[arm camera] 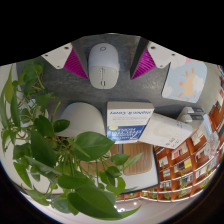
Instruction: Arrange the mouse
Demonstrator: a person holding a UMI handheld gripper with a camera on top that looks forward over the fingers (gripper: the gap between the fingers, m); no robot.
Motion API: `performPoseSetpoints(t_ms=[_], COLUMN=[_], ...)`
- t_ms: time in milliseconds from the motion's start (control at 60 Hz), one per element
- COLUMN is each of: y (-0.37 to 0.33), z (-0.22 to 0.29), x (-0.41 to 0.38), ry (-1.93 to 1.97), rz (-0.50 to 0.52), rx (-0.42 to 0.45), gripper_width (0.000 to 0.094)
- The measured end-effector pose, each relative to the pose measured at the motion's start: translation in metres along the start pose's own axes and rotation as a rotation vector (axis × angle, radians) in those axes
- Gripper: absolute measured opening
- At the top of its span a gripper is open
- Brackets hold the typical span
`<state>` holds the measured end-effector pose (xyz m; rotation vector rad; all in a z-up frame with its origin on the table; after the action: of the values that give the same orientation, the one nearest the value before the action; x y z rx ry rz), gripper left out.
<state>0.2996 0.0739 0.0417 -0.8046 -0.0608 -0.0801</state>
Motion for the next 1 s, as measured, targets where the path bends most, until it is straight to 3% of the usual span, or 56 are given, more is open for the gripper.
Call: performPoseSetpoints(t_ms=[67, 183, 400, 533, 750, 867, 1000], y=[0.003, 0.007, 0.005, -0.033, -0.151, -0.189, -0.18], z=[0.003, 0.005, 0.005, 0.02, 0.111, 0.144, 0.147], x=[-0.002, -0.001, -0.006, -0.033, -0.092, -0.134, -0.184], ry=[-0.001, 0.013, -0.005, 0.019, 0.046, 0.051, 0.026], rz=[-0.014, -0.056, -0.136, -0.148, -0.204, -0.195, -0.149], rx=[0.003, 0.013, -0.008, -0.002, 0.226, 0.307, 0.291], gripper_width=[0.0771, 0.0513, 0.038, 0.0381, 0.038, 0.0379, 0.0378])
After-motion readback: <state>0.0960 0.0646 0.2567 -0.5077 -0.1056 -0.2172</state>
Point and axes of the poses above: the point between the fingertips, and its own axes, seen from behind it with the camera up: x to the right, z up, y forward, the way the camera looks, the point moved 7 cm from there along -y, backward, against the way the camera looks, and after that the axes turned 9 degrees about -z, right-handed, at the moved point
